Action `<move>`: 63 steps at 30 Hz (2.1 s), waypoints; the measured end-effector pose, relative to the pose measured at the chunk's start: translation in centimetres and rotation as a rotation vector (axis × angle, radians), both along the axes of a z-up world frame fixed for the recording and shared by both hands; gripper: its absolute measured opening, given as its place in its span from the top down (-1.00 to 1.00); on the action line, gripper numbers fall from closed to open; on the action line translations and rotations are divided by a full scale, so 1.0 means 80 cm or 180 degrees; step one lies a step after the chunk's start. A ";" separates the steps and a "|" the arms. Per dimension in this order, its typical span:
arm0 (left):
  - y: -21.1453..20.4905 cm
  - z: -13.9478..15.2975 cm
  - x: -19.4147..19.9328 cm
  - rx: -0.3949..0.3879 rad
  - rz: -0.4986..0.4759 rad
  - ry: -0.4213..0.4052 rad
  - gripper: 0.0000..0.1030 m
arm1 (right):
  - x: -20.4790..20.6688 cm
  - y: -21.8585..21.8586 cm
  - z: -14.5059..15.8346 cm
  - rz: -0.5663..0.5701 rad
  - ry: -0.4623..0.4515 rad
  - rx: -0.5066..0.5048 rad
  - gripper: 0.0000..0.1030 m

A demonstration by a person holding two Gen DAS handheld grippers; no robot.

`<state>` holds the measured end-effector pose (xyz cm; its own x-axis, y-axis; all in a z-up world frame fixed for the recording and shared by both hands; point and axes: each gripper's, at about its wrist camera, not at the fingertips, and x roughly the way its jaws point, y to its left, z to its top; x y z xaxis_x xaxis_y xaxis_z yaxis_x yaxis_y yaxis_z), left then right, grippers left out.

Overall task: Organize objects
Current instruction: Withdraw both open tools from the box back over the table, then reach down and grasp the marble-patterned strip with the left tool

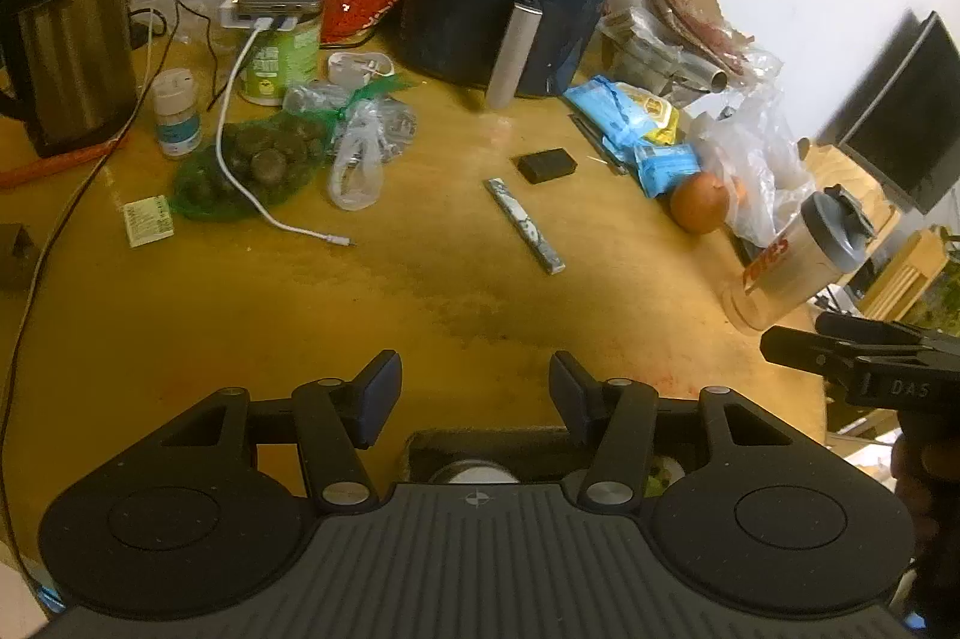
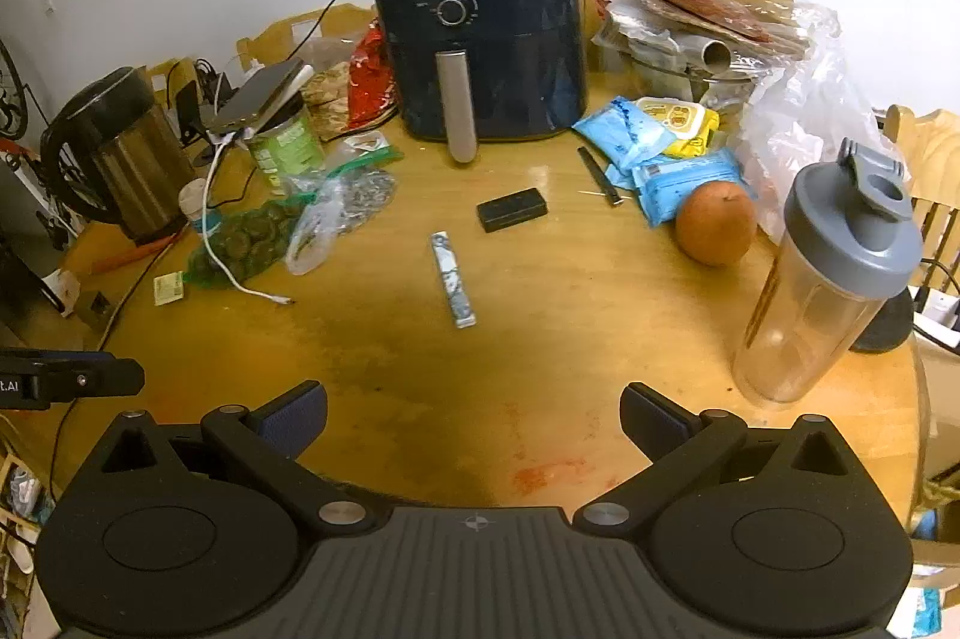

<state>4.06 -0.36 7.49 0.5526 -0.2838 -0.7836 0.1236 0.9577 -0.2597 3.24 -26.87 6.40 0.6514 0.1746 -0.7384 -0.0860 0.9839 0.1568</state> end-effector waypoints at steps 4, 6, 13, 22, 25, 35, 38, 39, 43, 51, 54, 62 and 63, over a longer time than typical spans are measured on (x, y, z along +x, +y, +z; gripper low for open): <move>-0.015 -0.001 0.012 0.0051 -0.0043 0.0021 -0.05 | 0.010 -0.014 -0.006 -0.0021 0.0032 -0.0027 -1.00; -0.023 -0.001 0.018 0.0091 -0.0062 0.0029 -0.05 | 0.014 -0.021 -0.009 -0.0032 0.0052 -0.0016 -1.00; -0.050 -0.006 0.035 0.0218 -0.0099 0.0060 -0.05 | 0.029 -0.038 -0.019 0.0018 0.0091 -0.0016 -1.00; -0.085 -0.008 0.059 0.0416 -0.0155 0.0029 -0.06 | 0.050 -0.057 -0.028 0.0123 0.0131 0.0034 -1.00; -0.094 -0.006 0.069 0.0465 -0.0167 -0.0009 -0.06 | 0.055 -0.060 -0.030 0.0159 0.0133 0.0047 -1.00; -0.109 -0.014 0.097 0.0504 -0.0328 -0.0155 -0.43 | 0.052 -0.065 -0.036 -0.0004 0.0198 0.0094 -1.00; -0.114 -0.019 0.107 0.0504 -0.0425 -0.0145 -0.43 | 0.046 -0.064 -0.037 -0.0077 0.0217 0.0054 -1.00; -0.114 -0.021 0.110 0.0495 -0.0453 -0.0143 -0.43 | 0.044 -0.064 -0.037 -0.0108 0.0223 0.0050 -1.00; -0.120 -0.028 0.123 0.0486 -0.0561 -0.0157 -0.43 | 0.036 -0.064 -0.037 -0.0213 0.0237 0.0030 -1.00; -0.128 -0.041 0.153 0.0446 -0.0672 -0.0167 -0.43 | 0.034 -0.062 -0.024 -0.0357 0.0170 -0.0062 -1.00; -0.130 -0.046 0.166 0.0415 -0.0672 -0.0161 -0.43 | 0.036 -0.063 -0.020 -0.0400 0.0155 -0.0084 -1.00; -0.130 -0.073 0.198 0.0480 -0.0570 -0.0090 -0.43 | 0.038 -0.062 -0.012 -0.0503 0.0099 -0.0103 -1.00; -0.130 -0.077 0.201 0.0499 -0.0572 -0.0088 -0.43 | 0.036 -0.062 -0.013 -0.0521 0.0110 -0.0105 -1.00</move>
